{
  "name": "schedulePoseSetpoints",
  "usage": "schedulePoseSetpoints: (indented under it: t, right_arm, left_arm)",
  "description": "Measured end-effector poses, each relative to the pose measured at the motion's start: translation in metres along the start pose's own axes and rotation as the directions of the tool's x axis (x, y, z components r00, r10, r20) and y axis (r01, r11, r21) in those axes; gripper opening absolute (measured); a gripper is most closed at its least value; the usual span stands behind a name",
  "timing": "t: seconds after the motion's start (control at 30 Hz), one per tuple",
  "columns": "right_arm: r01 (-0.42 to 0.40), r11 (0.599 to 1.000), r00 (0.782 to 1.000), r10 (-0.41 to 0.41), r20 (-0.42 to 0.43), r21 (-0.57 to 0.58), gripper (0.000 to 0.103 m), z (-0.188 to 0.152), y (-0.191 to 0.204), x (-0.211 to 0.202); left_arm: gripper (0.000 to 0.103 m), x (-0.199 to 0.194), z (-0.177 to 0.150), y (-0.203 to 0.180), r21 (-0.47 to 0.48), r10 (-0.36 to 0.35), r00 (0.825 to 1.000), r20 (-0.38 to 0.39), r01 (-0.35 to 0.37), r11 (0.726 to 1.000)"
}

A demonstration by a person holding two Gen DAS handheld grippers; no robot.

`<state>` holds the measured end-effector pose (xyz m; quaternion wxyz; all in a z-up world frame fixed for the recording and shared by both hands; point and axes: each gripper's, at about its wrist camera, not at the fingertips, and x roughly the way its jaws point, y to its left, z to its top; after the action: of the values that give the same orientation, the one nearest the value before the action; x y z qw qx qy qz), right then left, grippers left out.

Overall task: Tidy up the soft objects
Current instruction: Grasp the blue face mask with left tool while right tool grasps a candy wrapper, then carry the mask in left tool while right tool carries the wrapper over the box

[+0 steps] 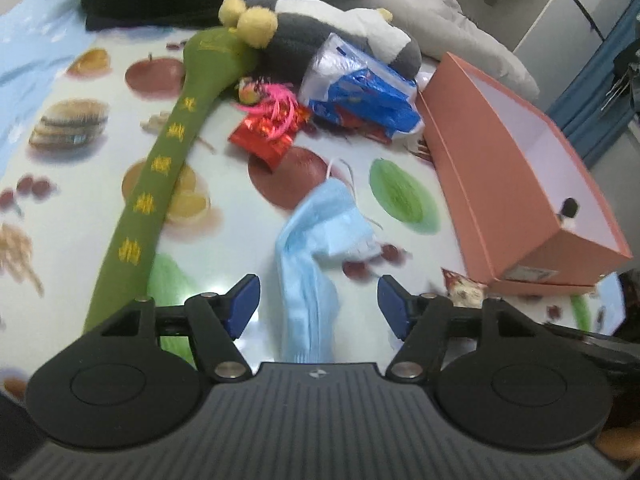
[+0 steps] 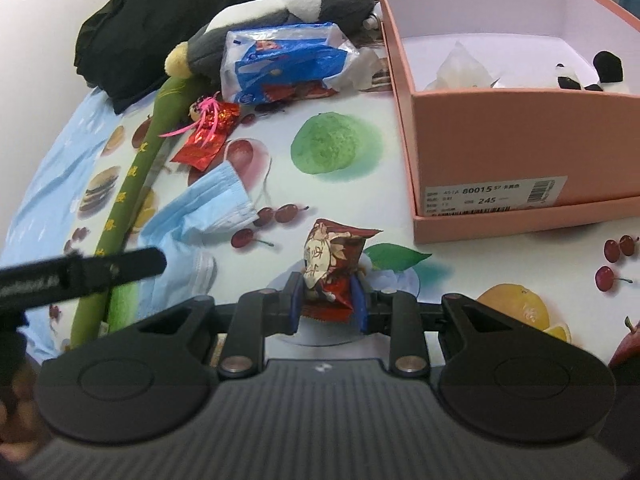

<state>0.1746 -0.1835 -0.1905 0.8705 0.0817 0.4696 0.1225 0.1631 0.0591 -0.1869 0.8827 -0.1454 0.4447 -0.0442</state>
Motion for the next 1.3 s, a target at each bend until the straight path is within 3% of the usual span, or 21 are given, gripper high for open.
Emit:
schedulePoseSetpoints:
  t: [0.2,0.4,0.47,0.57,0.87,1.3]
  right_arm:
    - [0.003,1.0,1.0,-0.003,0.01,-0.002,0.029,0.003,-0.006,0.0]
    - [-0.018,1.0,1.0,0.018,0.005,-0.013,0.029,0.006,-0.01,0.002]
    - [-0.025,0.999,1.0,0.025,0.011,-0.023,0.029,0.006,-0.009,0.001]
    - [-0.032,0.999,0.999,0.033,0.025,-0.029,0.028,0.008,-0.008,-0.004]
    - [-0.029,0.998,0.995,0.035,0.099,-0.06,0.026,0.01,-0.003,-0.037]
    - [-0.054,0.998,0.98,0.06,0.191,-0.041,0.024,0.004,0.006,-0.093]
  left_arm:
    - [0.069,0.024,0.013,-0.003,0.036,0.051,0.999,-0.001,-0.051,0.998]
    - [0.039,0.045,0.016,-0.004,0.043,0.083,0.996,-0.043,-0.081,0.996]
    - [0.02,0.047,0.016,-0.005,0.039,0.089,0.995,-0.046,-0.088,0.995]
    - [0.012,0.044,0.016,-0.01,0.033,0.085,0.996,-0.04,-0.084,0.996]
    - [0.009,0.005,0.01,-0.028,0.039,0.048,0.999,0.025,-0.049,0.998]
    - [0.009,-0.066,0.007,-0.053,0.046,-0.018,0.998,0.056,0.016,0.999]
